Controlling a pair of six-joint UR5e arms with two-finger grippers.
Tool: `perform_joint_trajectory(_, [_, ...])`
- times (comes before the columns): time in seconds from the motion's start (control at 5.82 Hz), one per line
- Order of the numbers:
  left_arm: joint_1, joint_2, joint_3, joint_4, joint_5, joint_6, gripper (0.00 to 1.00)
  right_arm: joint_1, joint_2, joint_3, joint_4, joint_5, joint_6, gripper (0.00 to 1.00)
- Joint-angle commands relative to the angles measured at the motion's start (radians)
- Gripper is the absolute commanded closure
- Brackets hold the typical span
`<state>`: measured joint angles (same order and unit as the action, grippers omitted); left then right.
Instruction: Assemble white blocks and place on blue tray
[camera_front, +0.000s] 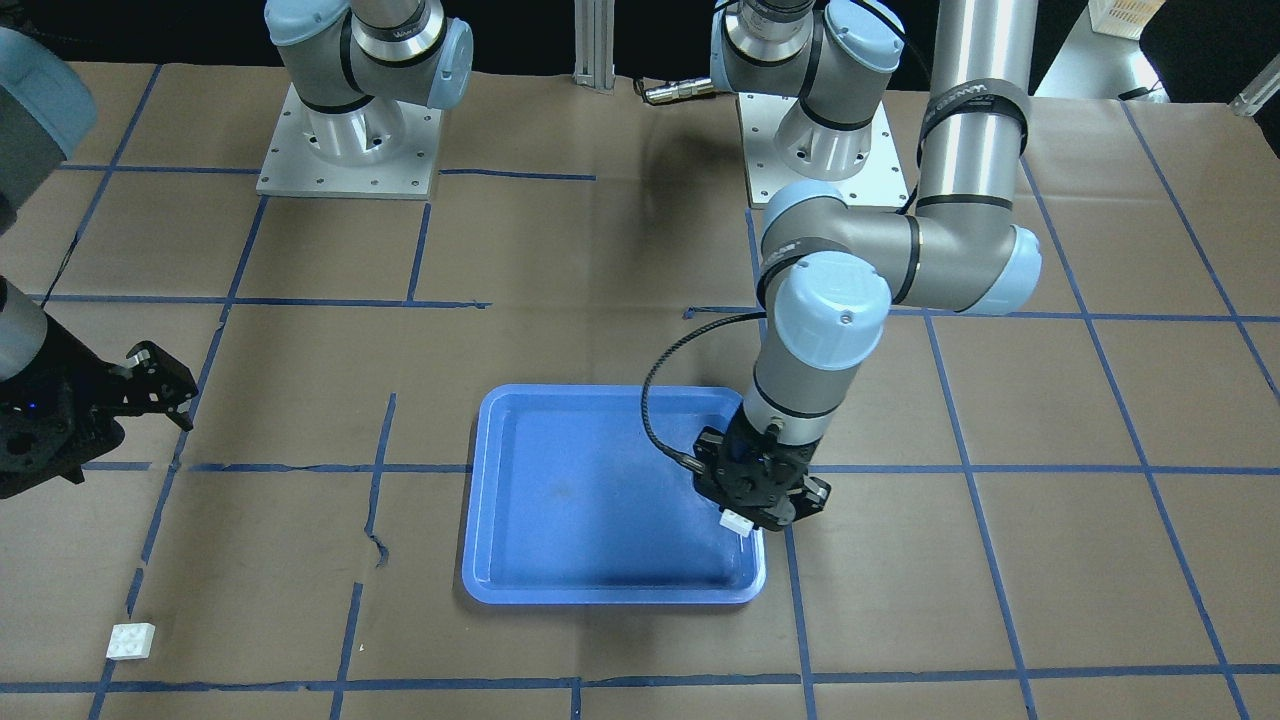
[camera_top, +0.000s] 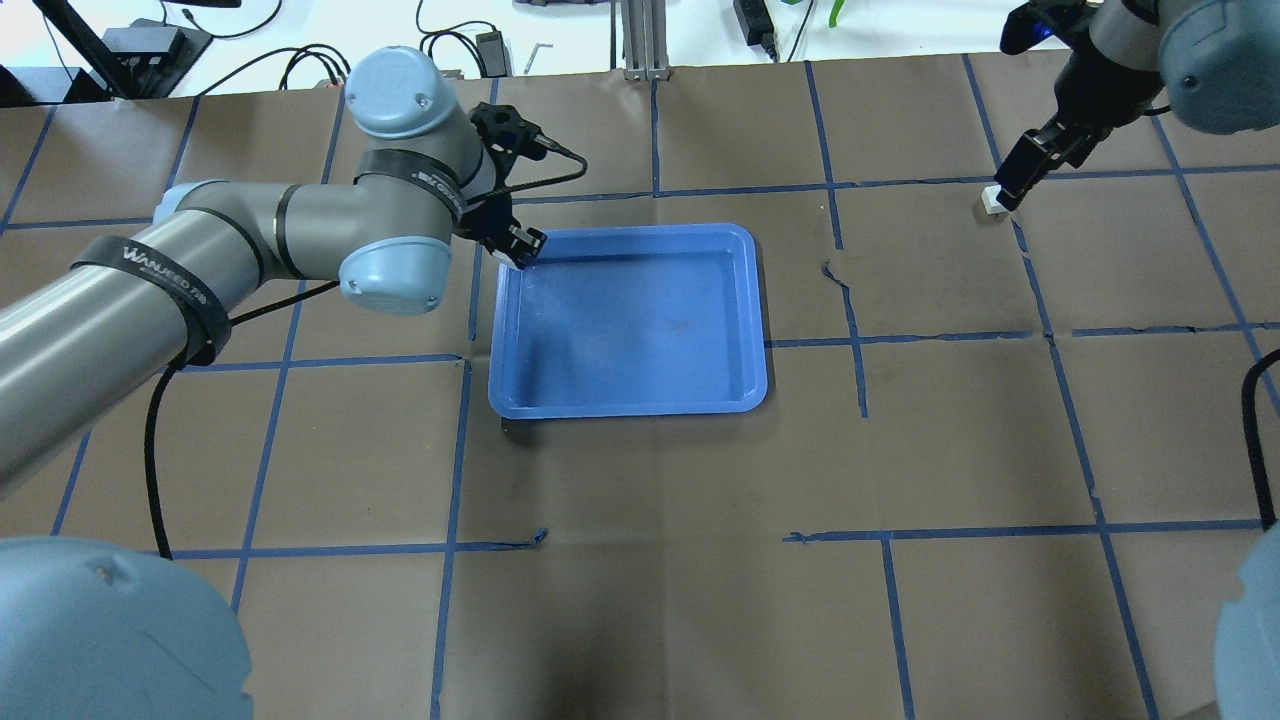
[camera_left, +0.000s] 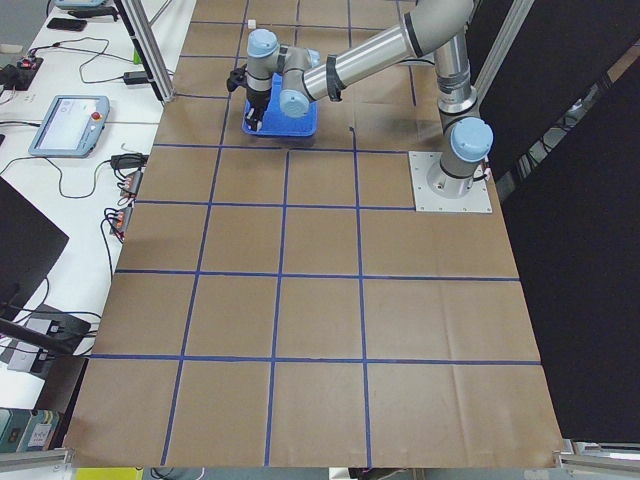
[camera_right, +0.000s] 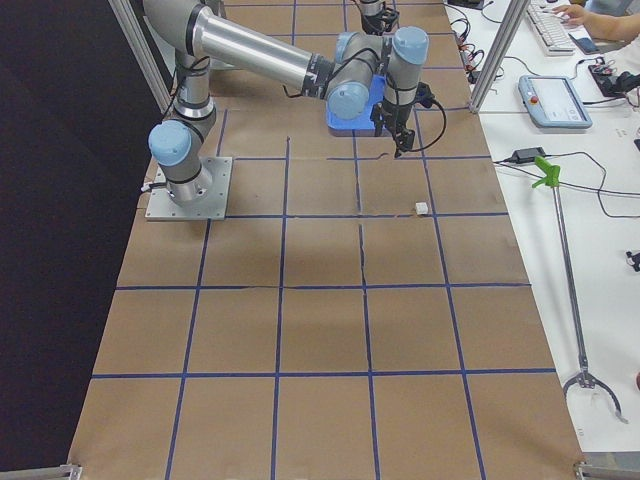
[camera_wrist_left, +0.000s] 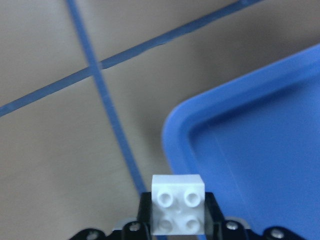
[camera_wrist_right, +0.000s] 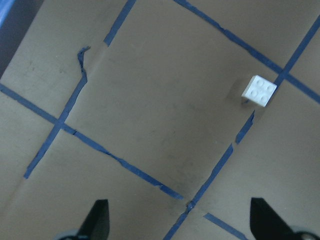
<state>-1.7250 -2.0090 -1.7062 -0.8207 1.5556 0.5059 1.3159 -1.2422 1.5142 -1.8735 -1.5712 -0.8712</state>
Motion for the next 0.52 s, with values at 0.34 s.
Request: perform_joint_trajectory(0.34, [-0.085,-0.066,-0.007,0.009,-0.024,0.658,0.91,-0.04,0.267,-0.165,-0.13,0.034,-0.626,0.0])
